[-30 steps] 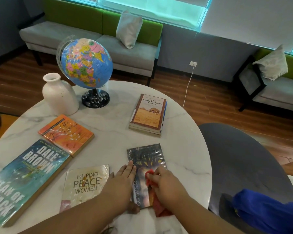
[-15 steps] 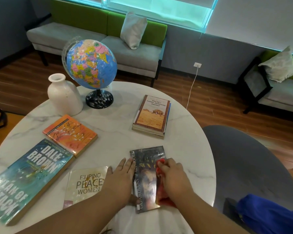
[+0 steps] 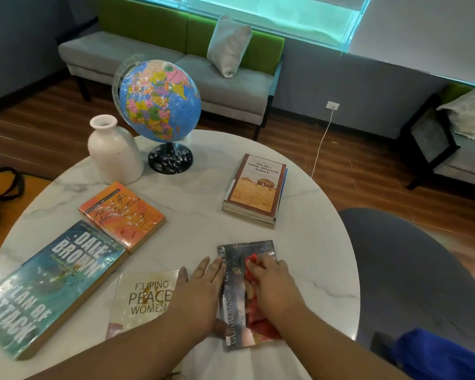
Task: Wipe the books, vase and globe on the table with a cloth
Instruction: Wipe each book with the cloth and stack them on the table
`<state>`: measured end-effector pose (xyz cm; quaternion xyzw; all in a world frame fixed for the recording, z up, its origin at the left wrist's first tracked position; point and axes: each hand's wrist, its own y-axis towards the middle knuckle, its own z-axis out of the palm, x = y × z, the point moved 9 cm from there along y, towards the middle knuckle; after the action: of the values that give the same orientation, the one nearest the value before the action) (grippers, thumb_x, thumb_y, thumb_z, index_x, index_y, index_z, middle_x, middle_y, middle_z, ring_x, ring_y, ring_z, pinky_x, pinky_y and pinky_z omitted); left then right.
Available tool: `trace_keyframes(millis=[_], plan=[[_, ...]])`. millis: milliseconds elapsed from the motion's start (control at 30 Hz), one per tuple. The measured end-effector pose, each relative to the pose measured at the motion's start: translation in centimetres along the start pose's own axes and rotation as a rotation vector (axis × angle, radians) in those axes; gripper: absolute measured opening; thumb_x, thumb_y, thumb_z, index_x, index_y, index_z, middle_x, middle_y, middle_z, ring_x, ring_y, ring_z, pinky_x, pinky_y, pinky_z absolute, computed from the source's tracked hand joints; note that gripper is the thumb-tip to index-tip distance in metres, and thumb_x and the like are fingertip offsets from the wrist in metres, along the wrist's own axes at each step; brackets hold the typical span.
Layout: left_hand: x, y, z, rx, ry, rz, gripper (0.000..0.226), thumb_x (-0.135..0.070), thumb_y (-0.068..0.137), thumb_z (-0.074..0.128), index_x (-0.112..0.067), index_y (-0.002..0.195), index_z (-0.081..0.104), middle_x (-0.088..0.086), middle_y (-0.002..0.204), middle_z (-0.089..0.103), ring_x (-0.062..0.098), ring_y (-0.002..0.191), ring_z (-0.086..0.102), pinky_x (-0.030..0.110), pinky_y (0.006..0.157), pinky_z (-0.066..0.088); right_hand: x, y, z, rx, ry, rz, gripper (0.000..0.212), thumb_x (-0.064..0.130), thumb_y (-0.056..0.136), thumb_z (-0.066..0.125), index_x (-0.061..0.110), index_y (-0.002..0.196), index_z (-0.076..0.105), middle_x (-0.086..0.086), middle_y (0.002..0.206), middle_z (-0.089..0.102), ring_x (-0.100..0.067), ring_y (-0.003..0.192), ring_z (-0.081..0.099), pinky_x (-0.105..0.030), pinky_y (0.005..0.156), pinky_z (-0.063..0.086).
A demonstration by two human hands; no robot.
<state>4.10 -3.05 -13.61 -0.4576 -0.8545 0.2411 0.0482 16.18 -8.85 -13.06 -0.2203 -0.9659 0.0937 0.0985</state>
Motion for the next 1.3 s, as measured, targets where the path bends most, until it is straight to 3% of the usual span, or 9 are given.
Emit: trace_keyframes(millis=[167, 400, 567, 633, 833, 933, 1033, 1200, 1300], plan=[[-0.2, 0.1, -0.1, 0.002, -0.008, 0.009, 0.123, -0.069, 0.072, 0.064, -0.016, 0.153, -0.013, -0.002, 0.16, -0.02, 0.019, 0.148, -0.015, 0.053, 0.118, 0.003, 4.0, -2.8, 1.5, 0.026, 0.163, -0.286, 0.046, 0.026, 0.099, 0.043, 0.034, 0.144, 0.041, 0.008, 0.144, 0.037, -0.025, 0.117, 0.039, -0.034, 0.101, 0.039], [-0.1, -0.1, -0.3, 0.001, 0.01, -0.016, 0.125, -0.071, 0.069, 0.064, -0.018, 0.153, -0.011, -0.005, 0.16, -0.018, 0.017, 0.148, -0.009, 0.055, 0.114, 0.006, -4.8, 2.9, -0.6, -0.133, 0.158, 0.145, 0.042, 0.025, 0.102, 0.038, 0.034, 0.143, 0.042, 0.009, 0.136, 0.04, -0.019, 0.113, 0.04, -0.03, 0.098, 0.043], [-0.1, 0.0, -0.3, 0.008, -0.007, -0.029, 0.122, -0.067, 0.071, 0.067, -0.017, 0.153, -0.009, -0.004, 0.16, -0.018, 0.016, 0.148, -0.012, 0.056, 0.114, 0.004, 2.0, 0.6, 1.3, -0.009, 0.115, -0.21, 0.045, 0.032, 0.099, 0.042, 0.037, 0.143, 0.04, 0.009, 0.137, 0.04, -0.023, 0.116, 0.038, -0.034, 0.101, 0.041], [-0.2, 0.0, -0.3, 0.01, -0.001, -0.026, 0.122, -0.067, 0.071, 0.066, -0.016, 0.153, -0.008, -0.004, 0.16, -0.018, 0.016, 0.148, -0.012, 0.057, 0.113, 0.005, 1.8, 1.6, 1.2, -0.03, 0.17, -0.245, 0.042, 0.033, 0.099, 0.043, 0.037, 0.14, 0.046, 0.01, 0.133, 0.044, -0.022, 0.114, 0.041, -0.032, 0.1, 0.04], [-0.1, -0.1, -0.2, 0.023, -0.019, -0.03, 0.121, -0.067, 0.07, 0.067, -0.017, 0.153, -0.006, -0.004, 0.16, -0.018, 0.016, 0.147, -0.015, 0.058, 0.112, 0.003, -4.5, 4.7, 0.4, -0.129, 0.261, 0.161, 0.039, 0.028, 0.101, 0.038, 0.039, 0.137, 0.045, 0.005, 0.131, 0.044, -0.012, 0.097, 0.041, -0.025, 0.095, 0.042], [0.0, -0.2, -0.1, 0.02, -0.029, -0.033, 0.12, -0.065, 0.072, 0.067, -0.017, 0.153, -0.006, -0.004, 0.16, -0.017, 0.016, 0.147, -0.016, 0.059, 0.112, 0.002, 0.4, 2.9, 0.6, -0.086, 0.169, -0.066, 0.047, 0.022, 0.099, 0.043, 0.036, 0.144, 0.04, 0.011, 0.141, 0.036, -0.018, 0.118, 0.036, -0.027, 0.104, 0.037], [-0.1, -0.2, -0.2, 0.01, -0.024, -0.026, 0.118, -0.065, 0.072, 0.067, -0.016, 0.153, -0.004, -0.003, 0.161, -0.016, 0.016, 0.147, -0.015, 0.059, 0.112, 0.002, 2.5, 2.7, 0.8, -0.06, 0.211, -0.259, 0.041, 0.028, 0.1, 0.043, 0.037, 0.14, 0.046, 0.014, 0.138, 0.04, -0.019, 0.117, 0.04, -0.028, 0.104, 0.037], [-0.1, -0.4, -0.2, 0.012, -0.045, -0.026, 0.117, -0.065, 0.073, 0.067, -0.018, 0.153, -0.004, -0.005, 0.16, -0.017, 0.016, 0.147, -0.016, 0.059, 0.112, 0.001, -4.9, 5.8, 0.5, -0.151, 0.344, 0.145, 0.029, 0.033, 0.099, 0.042, 0.038, 0.125, 0.054, 0.007, 0.119, 0.048, -0.004, 0.085, 0.043, -0.021, 0.09, 0.042], [0.0, -0.6, -0.1, 0.021, -0.055, -0.035, 0.116, -0.065, 0.074, 0.066, -0.019, 0.154, -0.005, -0.006, 0.16, -0.017, 0.015, 0.147, -0.017, 0.06, 0.112, 0.0, -3.0, 4.4, 0.8, -0.154, 0.334, 0.121, 0.033, 0.026, 0.099, 0.042, 0.036, 0.129, 0.05, 0.008, 0.125, 0.044, -0.004, 0.093, 0.04, -0.019, 0.088, 0.037]])
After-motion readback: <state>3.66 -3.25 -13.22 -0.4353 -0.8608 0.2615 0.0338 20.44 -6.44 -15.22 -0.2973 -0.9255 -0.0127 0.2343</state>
